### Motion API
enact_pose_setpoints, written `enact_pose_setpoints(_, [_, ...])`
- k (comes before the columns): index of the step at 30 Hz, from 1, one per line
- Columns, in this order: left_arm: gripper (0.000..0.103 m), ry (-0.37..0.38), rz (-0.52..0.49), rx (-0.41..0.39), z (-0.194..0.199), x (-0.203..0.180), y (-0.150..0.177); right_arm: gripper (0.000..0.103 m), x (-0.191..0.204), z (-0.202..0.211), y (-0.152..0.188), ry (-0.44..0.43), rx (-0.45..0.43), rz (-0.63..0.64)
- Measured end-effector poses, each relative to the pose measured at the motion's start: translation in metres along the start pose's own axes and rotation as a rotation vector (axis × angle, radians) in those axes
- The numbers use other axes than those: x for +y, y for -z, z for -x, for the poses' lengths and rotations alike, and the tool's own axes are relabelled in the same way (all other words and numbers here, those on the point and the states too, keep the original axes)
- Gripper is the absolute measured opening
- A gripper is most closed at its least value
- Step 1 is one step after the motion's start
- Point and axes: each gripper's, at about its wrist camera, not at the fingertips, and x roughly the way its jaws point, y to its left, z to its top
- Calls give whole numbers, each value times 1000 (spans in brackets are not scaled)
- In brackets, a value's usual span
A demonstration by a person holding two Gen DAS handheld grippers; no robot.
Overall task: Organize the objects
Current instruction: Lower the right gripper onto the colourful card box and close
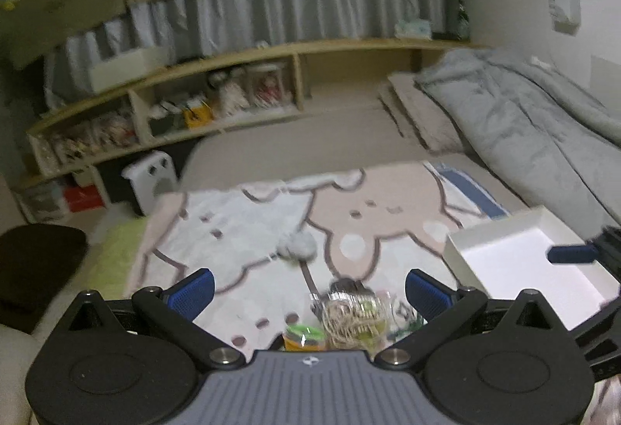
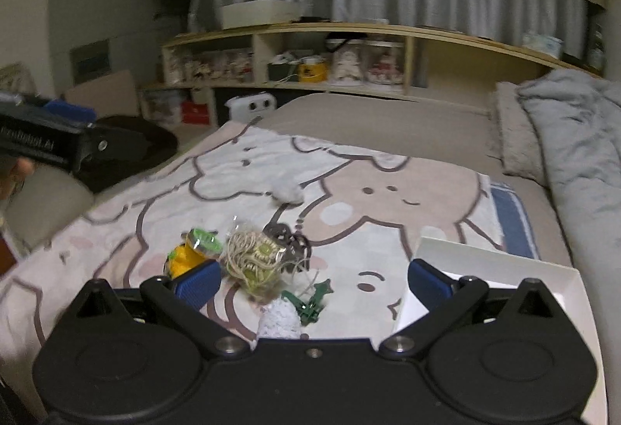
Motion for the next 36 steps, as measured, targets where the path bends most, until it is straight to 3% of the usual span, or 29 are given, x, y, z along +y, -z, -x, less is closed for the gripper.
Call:
enact_pose_setpoints(3, [103, 43, -26, 36, -13, 8, 15, 103, 9, -14, 15, -34, 25, 80])
enact_pose_setpoints(8, [103, 156, -199, 135, -33, 7, 45, 103, 19, -33, 42, -154, 103, 179])
enact_pose_setpoints(12, [103, 198, -311, 258, -52, 3, 77, 103, 30, -44, 62, -240, 159, 257])
enact_pose_setpoints(21, [93, 336, -337, 536, -86, -3, 118, 103, 49, -60, 88, -426, 267, 352])
enact_pose_setpoints(29, [88, 355, -377, 651, -97, -12, 134, 103, 61, -69, 103, -541, 356, 404])
enact_pose_setpoints(33, [75, 345, -372, 689, -101, -10, 139, 103, 67, -70, 109, -538, 374, 444])
enact_pose_setpoints(36, [73, 344, -365, 698, -100, -9, 139, 94, 70, -70, 109, -505, 374, 465])
